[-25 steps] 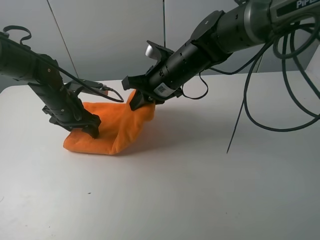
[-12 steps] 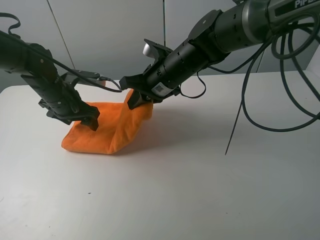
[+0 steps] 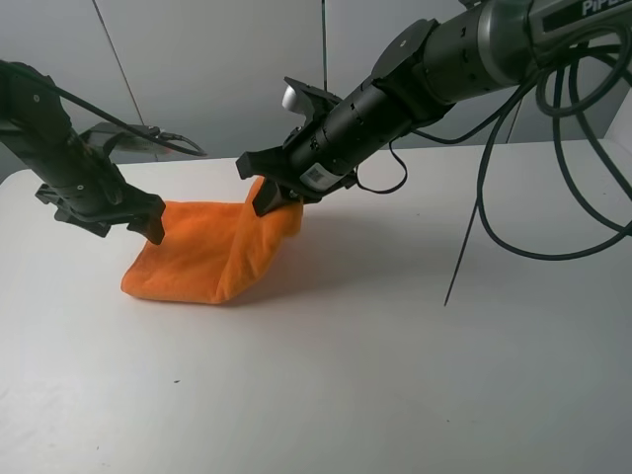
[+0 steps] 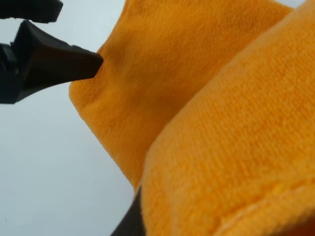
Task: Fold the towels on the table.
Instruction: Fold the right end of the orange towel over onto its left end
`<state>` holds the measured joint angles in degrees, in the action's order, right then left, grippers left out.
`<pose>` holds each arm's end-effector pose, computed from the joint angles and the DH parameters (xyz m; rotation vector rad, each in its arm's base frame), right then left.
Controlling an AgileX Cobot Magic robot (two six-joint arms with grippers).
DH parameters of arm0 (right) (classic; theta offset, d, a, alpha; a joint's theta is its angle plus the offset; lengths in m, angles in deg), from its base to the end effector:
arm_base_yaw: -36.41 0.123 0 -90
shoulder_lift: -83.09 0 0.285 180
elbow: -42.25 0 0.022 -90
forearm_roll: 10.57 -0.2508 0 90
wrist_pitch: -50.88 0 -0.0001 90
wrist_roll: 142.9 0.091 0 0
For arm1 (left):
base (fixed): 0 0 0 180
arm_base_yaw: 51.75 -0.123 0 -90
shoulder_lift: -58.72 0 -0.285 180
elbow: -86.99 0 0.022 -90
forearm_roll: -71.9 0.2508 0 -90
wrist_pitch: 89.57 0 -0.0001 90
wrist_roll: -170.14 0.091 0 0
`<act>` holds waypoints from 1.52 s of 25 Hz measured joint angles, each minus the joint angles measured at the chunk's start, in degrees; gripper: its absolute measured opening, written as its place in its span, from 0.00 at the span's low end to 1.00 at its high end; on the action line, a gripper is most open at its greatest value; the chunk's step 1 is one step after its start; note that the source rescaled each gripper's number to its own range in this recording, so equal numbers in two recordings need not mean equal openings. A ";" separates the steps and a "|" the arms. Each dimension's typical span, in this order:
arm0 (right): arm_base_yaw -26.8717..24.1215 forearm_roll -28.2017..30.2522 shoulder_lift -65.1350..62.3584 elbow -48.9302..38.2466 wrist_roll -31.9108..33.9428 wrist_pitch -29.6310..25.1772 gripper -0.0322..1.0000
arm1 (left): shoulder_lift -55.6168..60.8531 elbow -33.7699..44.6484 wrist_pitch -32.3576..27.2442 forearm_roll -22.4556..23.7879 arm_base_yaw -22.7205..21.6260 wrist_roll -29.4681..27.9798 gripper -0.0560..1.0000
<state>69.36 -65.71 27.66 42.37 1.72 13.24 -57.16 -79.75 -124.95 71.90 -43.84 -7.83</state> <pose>0.3296 0.2680 0.1670 -0.6585 2.6018 0.9601 0.3536 -0.0491 0.1504 0.2488 2.8609 -0.0200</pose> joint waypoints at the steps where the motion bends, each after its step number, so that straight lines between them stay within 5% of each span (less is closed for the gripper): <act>1: 0.00 0.43 0.00 0.00 0.00 0.10 0.10 | 0.00 0.00 0.00 0.00 -0.52 0.00 1.00; 18: 0.02 2.31 0.00 0.00 0.34 0.25 0.10 | -2.12 7.21 10.42 0.00 -3.23 1.25 1.00; 38: 2.97 1.37 1.42 3.85 -1.09 1.53 0.10 | -6.15 7.21 12.86 -1.19 -3.32 1.15 1.00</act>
<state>72.33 -64.33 29.08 46.22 0.63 14.77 -63.32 -72.53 -112.09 70.71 -47.16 -6.67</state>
